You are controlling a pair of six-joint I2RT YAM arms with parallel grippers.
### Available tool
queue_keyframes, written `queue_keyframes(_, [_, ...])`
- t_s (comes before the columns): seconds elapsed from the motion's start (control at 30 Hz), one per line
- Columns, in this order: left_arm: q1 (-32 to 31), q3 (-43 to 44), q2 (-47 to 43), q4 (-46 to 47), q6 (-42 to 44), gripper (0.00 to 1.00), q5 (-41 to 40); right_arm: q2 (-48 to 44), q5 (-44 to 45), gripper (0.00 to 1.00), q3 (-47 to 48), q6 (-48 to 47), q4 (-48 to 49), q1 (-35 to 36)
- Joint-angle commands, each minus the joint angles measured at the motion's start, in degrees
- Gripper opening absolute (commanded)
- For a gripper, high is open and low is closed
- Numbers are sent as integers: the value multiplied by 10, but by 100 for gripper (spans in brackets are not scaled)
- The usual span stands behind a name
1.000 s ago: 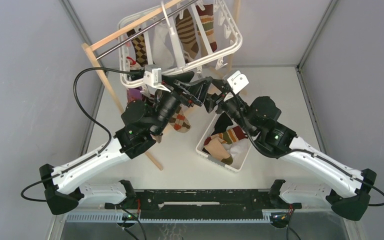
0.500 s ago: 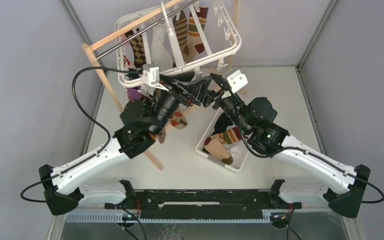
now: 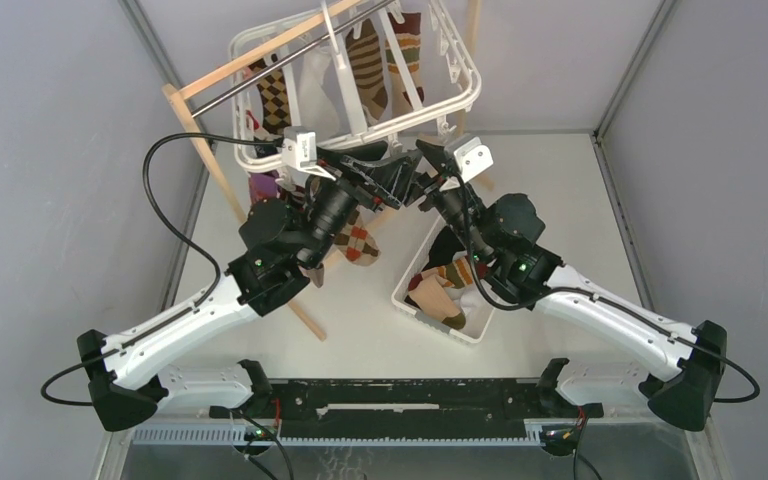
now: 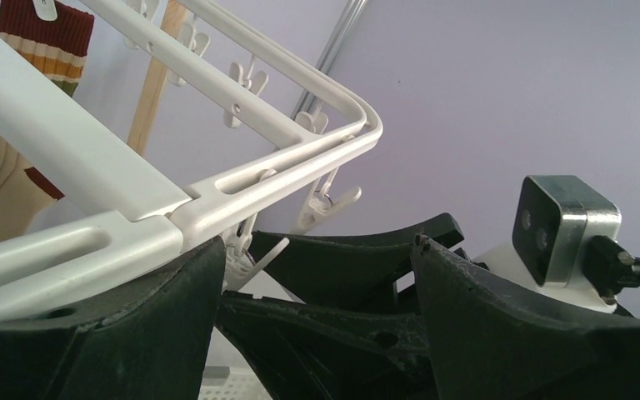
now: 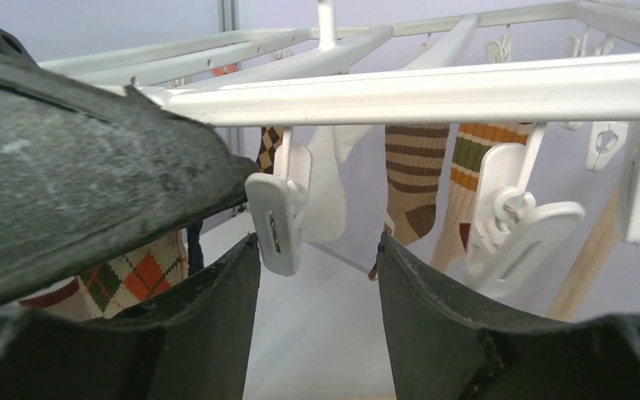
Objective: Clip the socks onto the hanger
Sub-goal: Open the clamp at the hanger.
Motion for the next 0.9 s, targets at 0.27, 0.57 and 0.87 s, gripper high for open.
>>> queue_keyframes(0.27, [3, 14, 5, 0, -7, 86, 22, 12, -32, 60, 3, 33, 53, -12])
queue_keyframes(0.57, [3, 16, 10, -2, -7, 86, 21, 25, -32, 60, 3, 32, 66, -14])
queue_keyframes(0.87, [3, 16, 8, -3, -9, 86, 22, 38, -41, 55, 4, 45, 75, -19])
